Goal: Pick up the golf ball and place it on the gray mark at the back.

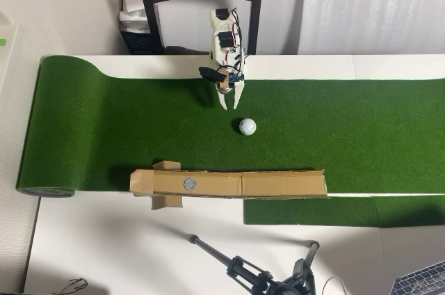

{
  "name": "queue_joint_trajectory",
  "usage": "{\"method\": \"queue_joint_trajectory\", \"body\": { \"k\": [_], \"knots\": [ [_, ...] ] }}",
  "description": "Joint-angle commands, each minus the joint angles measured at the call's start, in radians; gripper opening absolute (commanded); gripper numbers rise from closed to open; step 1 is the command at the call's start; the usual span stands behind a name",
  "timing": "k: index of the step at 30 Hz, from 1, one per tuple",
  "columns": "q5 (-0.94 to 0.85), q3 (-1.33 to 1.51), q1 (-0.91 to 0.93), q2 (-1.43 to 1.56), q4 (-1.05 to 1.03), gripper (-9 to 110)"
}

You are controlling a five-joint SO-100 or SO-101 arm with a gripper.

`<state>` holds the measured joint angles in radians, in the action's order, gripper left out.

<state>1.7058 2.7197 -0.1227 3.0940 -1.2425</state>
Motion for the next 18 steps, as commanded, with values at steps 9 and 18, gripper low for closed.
{"method": "queue_joint_trajectory", "body": {
  "k": [9, 18],
  "knots": [
    [0.074, -0.207, -0.219, -0.509, 0.167, 11],
    [0.074, -0.302, -0.219, -0.597, 0.16, 20]
  ]
}}
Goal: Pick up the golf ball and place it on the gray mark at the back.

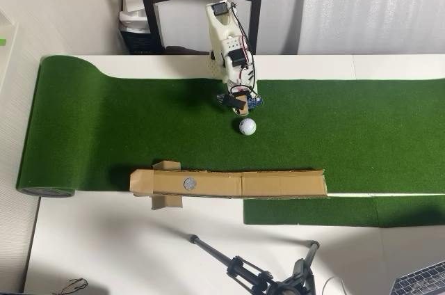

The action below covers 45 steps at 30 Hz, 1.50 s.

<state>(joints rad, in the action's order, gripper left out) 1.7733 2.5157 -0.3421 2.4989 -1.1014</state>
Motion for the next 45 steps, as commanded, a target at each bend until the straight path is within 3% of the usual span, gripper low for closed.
{"method": "queue_joint_trajectory", "body": {
  "k": [1, 8, 13, 21, 30, 45],
  "knots": [
    [0.006, -0.103, 0.0, -0.002, 0.025, 20],
    [0.006, -0.206, -0.002, -0.021, 0.014, 23],
    [0.006, -0.207, -0.002, -0.021, 0.028, 32],
    [-0.002, -0.253, -0.012, -0.184, 0.112, 33],
    [0.009, -0.476, -0.041, -0.433, -0.008, 33],
    [0.008, -0.491, -0.081, -0.488, -0.009, 33]
  ]
}}
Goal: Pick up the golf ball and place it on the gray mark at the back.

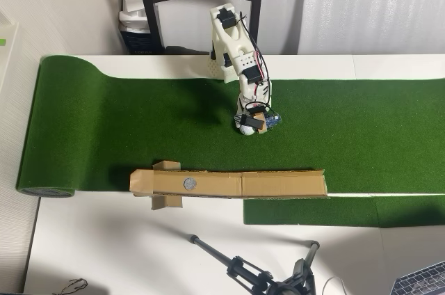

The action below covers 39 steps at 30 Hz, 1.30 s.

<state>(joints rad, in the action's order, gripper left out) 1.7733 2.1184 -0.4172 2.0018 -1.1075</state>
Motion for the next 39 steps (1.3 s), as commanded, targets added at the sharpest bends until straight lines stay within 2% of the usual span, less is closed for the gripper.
{"method": "queue_joint_trajectory", "body": {
  "k": [1, 15, 20, 29, 34, 39],
  "knots": [
    [0.008, -0.094, -0.006, 0.009, -0.002, 33],
    [0.006, -0.08, -0.006, 0.025, -0.003, 32],
    [0.005, -0.094, 0.006, 0.028, -0.092, 32],
    [-0.002, -0.155, 0.008, 0.031, -0.098, 32],
    [0.006, -0.163, 0.008, 0.137, -0.224, 32],
    [-0.002, -0.103, 0.049, 0.224, -0.235, 32]
  ]
}}
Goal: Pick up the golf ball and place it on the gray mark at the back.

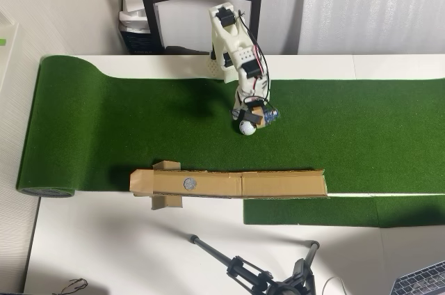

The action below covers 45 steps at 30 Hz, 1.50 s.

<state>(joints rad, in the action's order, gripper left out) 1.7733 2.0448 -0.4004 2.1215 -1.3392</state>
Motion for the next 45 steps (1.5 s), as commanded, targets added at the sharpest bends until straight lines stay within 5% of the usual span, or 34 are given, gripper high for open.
{"method": "queue_joint_trajectory", "body": {
  "k": [1, 10, 37, 45],
  "knots": [
    [-0.003, -0.021, 0.032, 0.109, -0.002, 32],
    [0.002, 0.089, 0.035, 0.207, 0.0, 33],
    [0.031, 0.957, 0.034, 1.2, 0.023, 32],
    [0.028, 0.96, 0.034, 1.221, 0.015, 15]
  ]
}}
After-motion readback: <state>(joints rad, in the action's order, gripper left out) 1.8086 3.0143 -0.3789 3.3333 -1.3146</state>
